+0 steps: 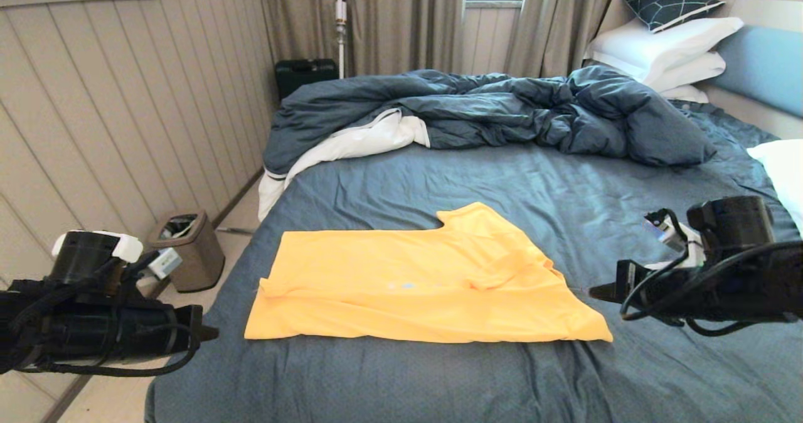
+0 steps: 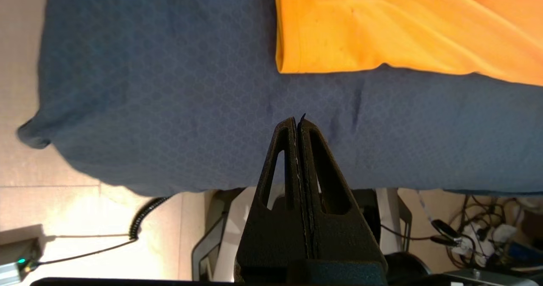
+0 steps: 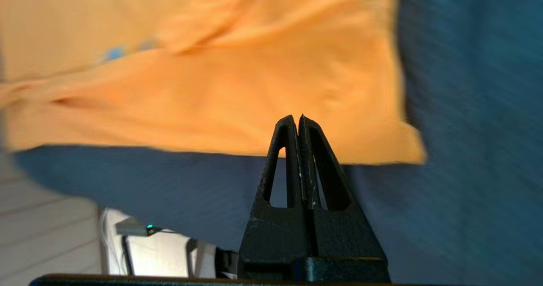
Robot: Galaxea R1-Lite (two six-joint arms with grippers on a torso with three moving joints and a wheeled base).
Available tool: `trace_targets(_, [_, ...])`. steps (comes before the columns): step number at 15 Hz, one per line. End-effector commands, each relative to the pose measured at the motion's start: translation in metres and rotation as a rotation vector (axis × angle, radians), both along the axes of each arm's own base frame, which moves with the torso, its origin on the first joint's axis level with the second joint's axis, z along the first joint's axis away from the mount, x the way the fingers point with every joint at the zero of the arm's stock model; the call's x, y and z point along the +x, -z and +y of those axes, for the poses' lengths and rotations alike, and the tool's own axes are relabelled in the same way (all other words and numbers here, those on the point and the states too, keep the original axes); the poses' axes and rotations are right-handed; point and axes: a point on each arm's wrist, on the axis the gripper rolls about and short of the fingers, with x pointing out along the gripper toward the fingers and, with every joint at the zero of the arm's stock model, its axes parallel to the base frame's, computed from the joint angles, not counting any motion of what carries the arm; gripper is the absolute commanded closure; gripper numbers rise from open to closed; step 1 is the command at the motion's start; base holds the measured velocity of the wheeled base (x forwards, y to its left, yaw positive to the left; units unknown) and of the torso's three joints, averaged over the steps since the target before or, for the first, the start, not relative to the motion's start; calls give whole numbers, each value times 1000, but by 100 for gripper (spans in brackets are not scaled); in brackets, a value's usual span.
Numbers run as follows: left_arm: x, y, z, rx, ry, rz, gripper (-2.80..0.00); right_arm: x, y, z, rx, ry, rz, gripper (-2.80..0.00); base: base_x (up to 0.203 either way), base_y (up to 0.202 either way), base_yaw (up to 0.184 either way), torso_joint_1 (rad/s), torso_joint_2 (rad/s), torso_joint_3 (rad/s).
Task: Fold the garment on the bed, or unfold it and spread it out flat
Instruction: Fold the yellow T-shirt
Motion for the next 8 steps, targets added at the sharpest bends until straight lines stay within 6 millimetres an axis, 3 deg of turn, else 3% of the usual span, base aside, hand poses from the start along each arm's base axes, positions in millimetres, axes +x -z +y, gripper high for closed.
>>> trace_targets(1, [8,12,-2,-24,26,46,0,6,6,-12,-46,84,58,0,0,0,0,0,0,0])
trace_targets(8, [25,-5,-7,-70,81,-34,0,6,-2,-15,-68,110,53,0,0,0,0,0,0,0])
